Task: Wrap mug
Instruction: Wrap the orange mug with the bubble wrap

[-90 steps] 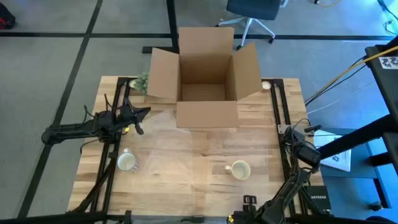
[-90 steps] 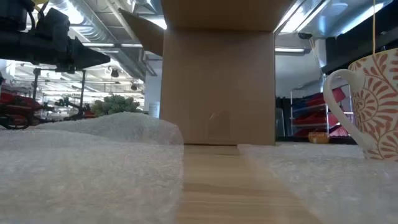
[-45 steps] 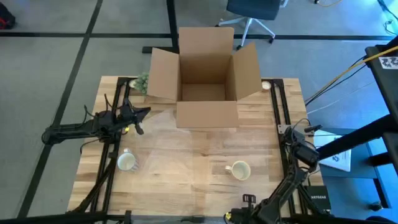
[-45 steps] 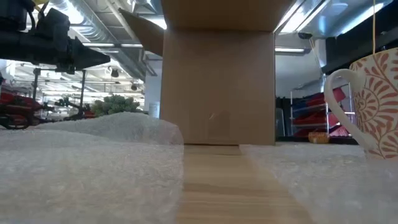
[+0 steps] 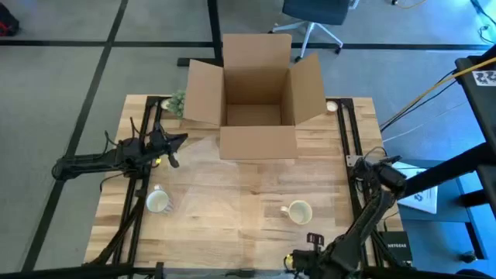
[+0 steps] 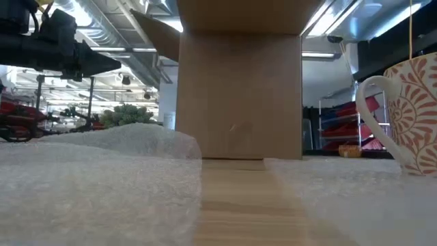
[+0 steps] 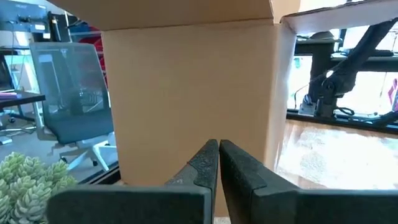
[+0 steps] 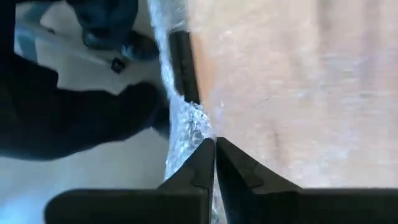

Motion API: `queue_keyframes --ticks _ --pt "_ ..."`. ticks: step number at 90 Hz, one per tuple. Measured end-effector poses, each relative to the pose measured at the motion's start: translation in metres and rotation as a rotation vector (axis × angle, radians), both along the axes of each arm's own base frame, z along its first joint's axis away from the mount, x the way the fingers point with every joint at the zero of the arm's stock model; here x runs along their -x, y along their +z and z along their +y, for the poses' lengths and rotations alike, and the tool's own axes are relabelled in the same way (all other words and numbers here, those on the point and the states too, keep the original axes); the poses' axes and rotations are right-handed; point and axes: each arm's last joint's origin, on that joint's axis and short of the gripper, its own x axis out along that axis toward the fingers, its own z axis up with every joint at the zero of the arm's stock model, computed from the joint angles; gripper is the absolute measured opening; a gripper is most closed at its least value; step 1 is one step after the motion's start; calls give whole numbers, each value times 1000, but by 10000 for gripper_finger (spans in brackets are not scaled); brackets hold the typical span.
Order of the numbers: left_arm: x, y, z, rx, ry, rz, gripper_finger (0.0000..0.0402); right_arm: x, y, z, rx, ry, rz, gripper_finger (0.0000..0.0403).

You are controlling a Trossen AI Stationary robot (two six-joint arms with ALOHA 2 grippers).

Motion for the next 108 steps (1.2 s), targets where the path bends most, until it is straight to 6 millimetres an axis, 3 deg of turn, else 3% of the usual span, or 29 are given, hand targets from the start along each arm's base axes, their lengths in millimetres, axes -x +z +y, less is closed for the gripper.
queue_keyframes --ticks 24,52,68,87,93,99,108 --pt "0 0 0 0 0 0 0 17 38 -36 192 -218 -126 0" --pt "0 0 0 0 0 0 0 34 58 -66 351 -488 -217 0" --pt "0 0 0 9 0 -5 0 35 56 -78 416 -613 -253 0" --pt "0 0 0 41 -3 -24 0 26 24 -90 458 -691 -236 0" --pt "0 0 0 38 -3 -23 0 26 22 -93 478 -689 -218 0" --pt "0 0 0 42 -3 -24 0 29 32 -94 469 -661 -195 0" --pt "0 0 0 38 -3 -22 0 37 64 -92 353 -635 -193 1"
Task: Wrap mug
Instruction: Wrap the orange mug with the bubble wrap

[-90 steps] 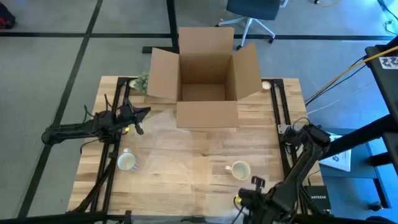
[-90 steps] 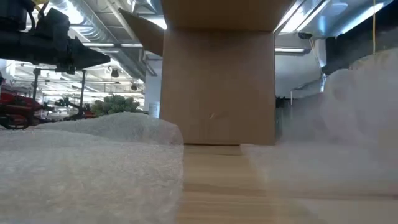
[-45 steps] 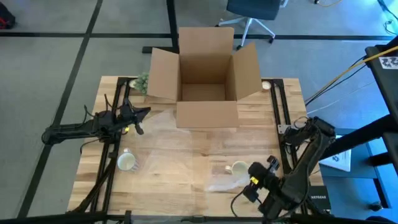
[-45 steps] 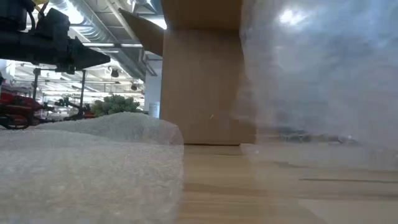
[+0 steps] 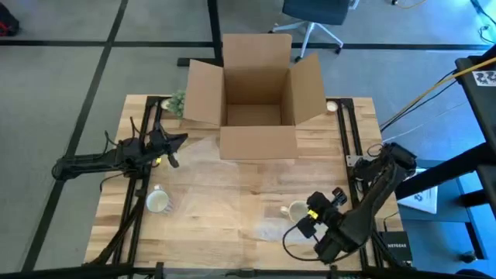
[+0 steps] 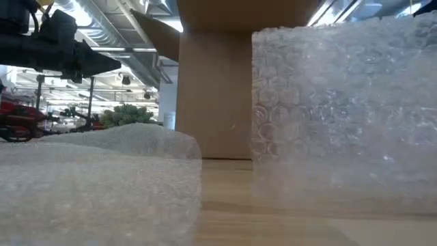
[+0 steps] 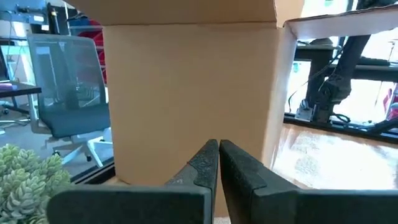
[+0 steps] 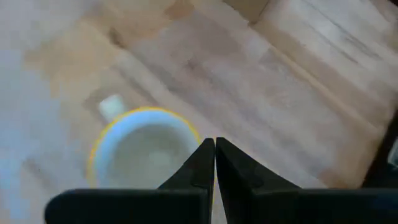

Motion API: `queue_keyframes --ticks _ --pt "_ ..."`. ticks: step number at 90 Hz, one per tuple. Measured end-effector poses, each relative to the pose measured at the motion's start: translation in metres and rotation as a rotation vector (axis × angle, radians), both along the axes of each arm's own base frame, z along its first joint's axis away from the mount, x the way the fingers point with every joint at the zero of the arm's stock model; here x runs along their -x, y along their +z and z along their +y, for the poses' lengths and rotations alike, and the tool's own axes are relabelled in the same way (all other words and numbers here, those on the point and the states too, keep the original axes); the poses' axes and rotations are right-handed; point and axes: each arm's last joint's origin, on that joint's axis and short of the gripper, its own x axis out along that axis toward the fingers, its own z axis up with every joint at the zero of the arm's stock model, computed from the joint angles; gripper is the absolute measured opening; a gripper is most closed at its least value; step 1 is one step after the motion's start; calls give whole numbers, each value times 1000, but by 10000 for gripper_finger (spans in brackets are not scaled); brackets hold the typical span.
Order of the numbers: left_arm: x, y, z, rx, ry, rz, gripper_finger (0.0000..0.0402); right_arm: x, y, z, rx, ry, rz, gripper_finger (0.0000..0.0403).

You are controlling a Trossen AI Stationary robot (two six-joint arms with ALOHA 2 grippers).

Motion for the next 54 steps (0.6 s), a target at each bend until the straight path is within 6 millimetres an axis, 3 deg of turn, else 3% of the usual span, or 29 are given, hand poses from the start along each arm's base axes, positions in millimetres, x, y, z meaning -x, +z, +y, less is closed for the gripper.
queue_keyframes --ticks 8,21,39,54 --pt "0 0 0 3 0 -2 0 10 17 8 -160 31 -21 11" --pt "0 0 0 3 0 -2 0 23 15 39 -359 60 -46 71" --pt "0 0 0 6 0 -4 0 46 -2 76 -509 -55 -44 188" --pt "0 0 0 7 0 -4 0 58 -28 95 -447 -56 21 253"
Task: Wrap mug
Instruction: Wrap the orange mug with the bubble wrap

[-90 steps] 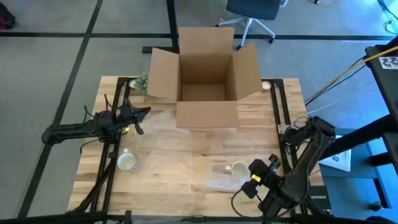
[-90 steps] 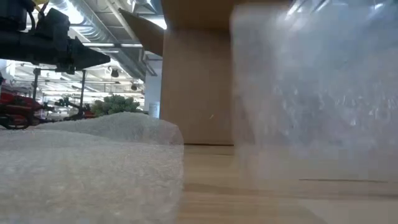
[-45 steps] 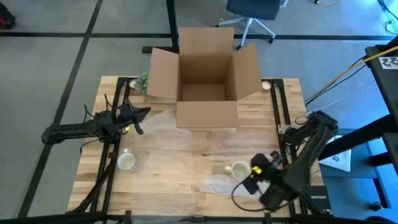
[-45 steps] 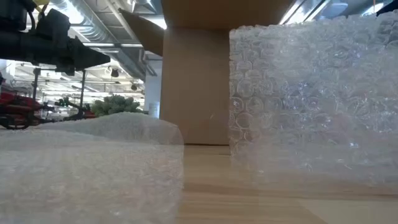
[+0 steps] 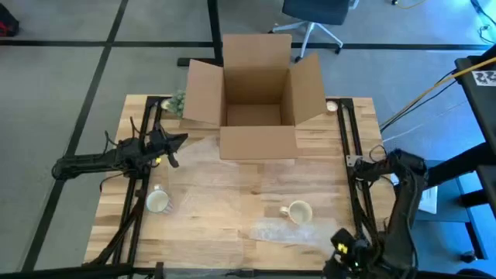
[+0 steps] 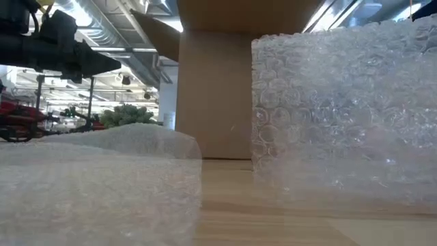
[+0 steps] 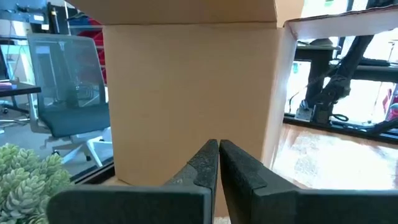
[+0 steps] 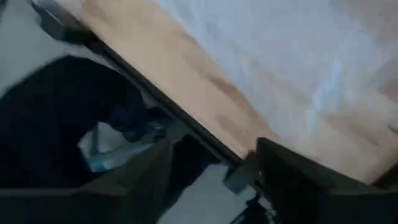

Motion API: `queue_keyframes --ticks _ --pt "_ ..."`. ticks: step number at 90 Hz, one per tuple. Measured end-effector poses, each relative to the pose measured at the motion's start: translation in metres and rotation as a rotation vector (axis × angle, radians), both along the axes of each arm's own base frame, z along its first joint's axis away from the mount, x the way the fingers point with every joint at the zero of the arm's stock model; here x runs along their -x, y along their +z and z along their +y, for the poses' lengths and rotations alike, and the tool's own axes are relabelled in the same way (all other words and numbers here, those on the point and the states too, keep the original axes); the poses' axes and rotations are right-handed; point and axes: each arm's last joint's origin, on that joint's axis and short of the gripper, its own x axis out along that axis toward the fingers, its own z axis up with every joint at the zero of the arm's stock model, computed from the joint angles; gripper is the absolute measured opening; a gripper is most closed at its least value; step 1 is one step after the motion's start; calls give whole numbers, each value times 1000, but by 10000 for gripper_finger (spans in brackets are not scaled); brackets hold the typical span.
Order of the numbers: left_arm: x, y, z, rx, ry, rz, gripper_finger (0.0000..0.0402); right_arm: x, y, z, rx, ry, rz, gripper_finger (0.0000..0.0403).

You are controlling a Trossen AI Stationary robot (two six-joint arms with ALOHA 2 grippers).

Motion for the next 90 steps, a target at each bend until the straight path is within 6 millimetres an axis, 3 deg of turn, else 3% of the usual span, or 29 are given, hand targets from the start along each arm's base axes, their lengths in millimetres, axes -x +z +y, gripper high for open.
queue_keyframes --ticks 24,61,69,77,85,90 --pt "0 0 0 1 0 0 0 19 -18 4 144 35 102 255" --pt "0 0 0 26 -1 -15 0 5 -61 -2 234 46 -66 218" --pt "0 0 0 22 -1 -13 0 -1 -64 -6 273 32 -129 183" --pt "0 0 0 30 -1 -17 0 -7 -60 -5 286 69 -201 119" --pt "0 0 0 27 -2 -16 0 -9 -43 -5 270 111 -234 35" --pt "0 0 0 28 -1 -16 0 -8 -29 -6 255 130 -277 13"
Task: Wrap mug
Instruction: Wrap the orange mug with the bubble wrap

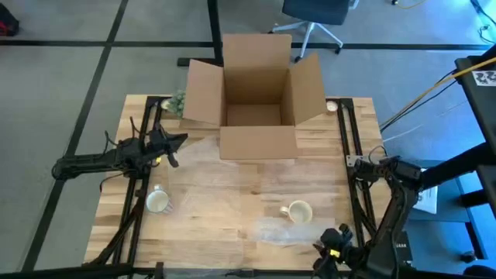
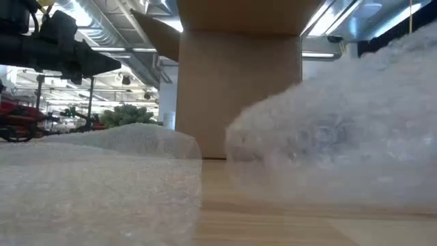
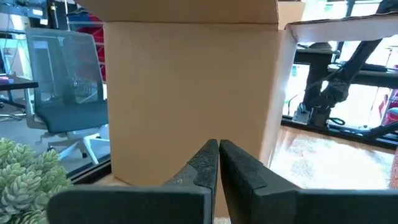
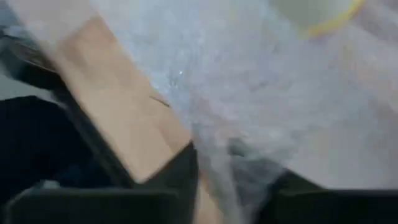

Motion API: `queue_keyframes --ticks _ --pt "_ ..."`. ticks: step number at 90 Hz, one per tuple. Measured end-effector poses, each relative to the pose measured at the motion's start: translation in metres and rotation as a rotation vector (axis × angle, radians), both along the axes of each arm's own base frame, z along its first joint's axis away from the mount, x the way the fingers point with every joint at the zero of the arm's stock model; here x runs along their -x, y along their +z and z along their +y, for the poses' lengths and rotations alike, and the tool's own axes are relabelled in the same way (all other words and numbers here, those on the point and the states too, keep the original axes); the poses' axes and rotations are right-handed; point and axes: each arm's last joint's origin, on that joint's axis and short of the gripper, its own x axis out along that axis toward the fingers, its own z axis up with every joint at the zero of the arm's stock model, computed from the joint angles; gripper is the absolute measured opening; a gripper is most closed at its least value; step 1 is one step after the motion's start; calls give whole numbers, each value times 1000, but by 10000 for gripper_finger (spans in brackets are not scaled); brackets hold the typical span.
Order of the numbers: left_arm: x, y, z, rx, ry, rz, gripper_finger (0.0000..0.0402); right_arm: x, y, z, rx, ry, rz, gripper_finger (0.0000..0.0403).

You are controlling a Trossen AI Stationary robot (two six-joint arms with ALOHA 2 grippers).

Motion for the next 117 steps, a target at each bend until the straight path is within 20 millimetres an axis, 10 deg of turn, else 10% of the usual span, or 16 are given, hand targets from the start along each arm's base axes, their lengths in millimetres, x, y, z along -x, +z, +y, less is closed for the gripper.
queue_keyframes --ticks 33,87,117 --pt "0 0 0 25 -2 -15 0 -19 38 -49 218 -169 -296 7" --pt "0 0 0 27 -2 -16 0 -66 -10 -140 323 -519 370 6" --pt "0 0 0 64 -4 -38 0 -69 -14 -143 280 -501 449 143"
